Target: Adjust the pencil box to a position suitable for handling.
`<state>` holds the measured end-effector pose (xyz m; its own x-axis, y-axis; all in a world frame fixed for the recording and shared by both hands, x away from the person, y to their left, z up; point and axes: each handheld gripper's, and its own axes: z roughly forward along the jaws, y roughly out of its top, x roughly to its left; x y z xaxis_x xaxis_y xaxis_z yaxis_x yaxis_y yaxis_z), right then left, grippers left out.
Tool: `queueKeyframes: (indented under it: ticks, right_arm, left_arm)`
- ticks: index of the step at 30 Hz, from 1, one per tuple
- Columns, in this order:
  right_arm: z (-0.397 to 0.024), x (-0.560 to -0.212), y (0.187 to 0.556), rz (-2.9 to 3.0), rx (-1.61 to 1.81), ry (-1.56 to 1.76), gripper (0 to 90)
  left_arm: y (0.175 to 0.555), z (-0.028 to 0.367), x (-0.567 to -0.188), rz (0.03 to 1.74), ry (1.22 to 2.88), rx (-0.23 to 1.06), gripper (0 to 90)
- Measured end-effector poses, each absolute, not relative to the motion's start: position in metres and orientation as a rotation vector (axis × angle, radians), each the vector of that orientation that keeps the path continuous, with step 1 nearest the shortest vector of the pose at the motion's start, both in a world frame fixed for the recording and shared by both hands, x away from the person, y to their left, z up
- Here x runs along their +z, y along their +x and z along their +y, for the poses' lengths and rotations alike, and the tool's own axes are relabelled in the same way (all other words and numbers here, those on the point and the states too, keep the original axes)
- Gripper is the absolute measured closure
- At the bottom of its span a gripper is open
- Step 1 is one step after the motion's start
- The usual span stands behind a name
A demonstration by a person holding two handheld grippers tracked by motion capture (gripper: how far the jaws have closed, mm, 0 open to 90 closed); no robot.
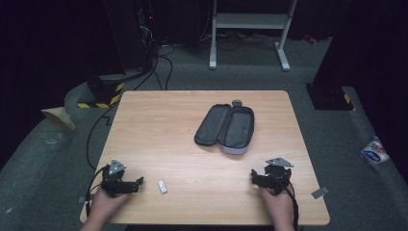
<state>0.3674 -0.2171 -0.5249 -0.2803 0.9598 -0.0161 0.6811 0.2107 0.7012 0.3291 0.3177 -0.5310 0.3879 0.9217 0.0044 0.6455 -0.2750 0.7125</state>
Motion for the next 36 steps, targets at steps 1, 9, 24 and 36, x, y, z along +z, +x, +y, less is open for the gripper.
queueKeyframes:
  ticks: [1,9,24,36]
  right_arm:
    - [-0.217,-0.525,0.367,2.039,0.821,1.520,9.1]
    - [-0.217,-0.525,0.364,2.045,0.826,1.519,9.0]
    - [-0.218,-0.523,0.363,2.060,0.859,1.482,13.8]
    - [-0.209,-0.514,0.358,2.070,0.919,1.417,13.7]
  left_arm:
    - [0.329,0.318,-0.531,1.338,2.022,0.564,1.6]
    - [0.328,0.317,-0.530,1.327,2.018,0.571,5.2]
    - [0.329,0.315,-0.531,1.320,2.023,0.564,4.4]
    - [0.331,0.314,-0.531,1.330,2.030,0.562,0.6]
